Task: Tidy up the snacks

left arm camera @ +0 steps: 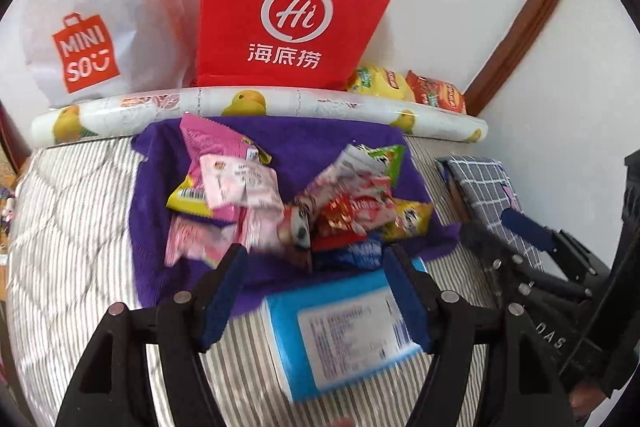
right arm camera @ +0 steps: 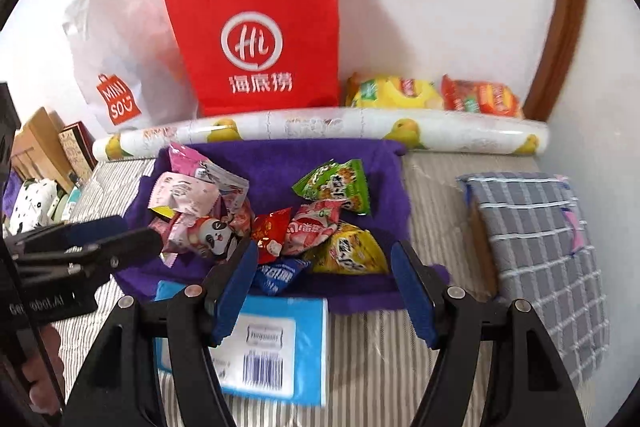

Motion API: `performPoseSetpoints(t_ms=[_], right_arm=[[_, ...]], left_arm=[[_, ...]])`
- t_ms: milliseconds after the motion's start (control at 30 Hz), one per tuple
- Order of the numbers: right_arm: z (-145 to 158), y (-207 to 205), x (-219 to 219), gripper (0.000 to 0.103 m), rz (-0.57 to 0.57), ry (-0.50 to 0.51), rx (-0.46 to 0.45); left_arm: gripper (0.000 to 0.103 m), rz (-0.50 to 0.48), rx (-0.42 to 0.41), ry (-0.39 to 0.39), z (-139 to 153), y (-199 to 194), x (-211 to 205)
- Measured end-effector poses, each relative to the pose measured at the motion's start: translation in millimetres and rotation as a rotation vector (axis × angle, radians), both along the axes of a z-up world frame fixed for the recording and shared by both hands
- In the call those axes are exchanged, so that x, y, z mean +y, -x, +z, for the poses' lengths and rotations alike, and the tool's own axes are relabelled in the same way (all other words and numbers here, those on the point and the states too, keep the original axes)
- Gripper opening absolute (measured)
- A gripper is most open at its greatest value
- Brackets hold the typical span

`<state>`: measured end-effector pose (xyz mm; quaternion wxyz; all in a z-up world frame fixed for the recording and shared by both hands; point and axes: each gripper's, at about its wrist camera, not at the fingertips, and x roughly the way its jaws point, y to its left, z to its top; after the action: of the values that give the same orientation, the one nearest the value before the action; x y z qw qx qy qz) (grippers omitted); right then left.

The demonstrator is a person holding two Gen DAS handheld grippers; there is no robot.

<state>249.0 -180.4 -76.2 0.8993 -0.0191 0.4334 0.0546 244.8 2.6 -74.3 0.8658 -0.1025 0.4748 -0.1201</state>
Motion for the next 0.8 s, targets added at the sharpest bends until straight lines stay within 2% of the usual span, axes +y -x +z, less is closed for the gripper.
performPoseSetpoints(t_ms=[200, 333, 467, 567, 800], right_arm=[[27, 43, -2, 0.068, -0.012, -0.015, -0.019], [33, 69, -8, 0.069, -0.033, -0.025, -0.023], [38, 102, -17, 0.084, -0.054, -0.024, -0.041], [43, 125, -22, 0.09, -0.069, -0.009, -0.062], [51, 170, -36, 0.099, -0.111, 0.009, -0.113]], left_arm=[[0.072, 0.01, -0.054, -0.043, 24, 55, -2], [0.081, 0.021, -0.088, -0.103, 34, 83, -6], [0.086, 0.029, -0.117, -0.132, 41, 112, -11], [0.092, 0.043, -0.136, -0.13, 45, 131, -13], [0.096, 0.055, -0.192, -0.148, 57, 172, -21]])
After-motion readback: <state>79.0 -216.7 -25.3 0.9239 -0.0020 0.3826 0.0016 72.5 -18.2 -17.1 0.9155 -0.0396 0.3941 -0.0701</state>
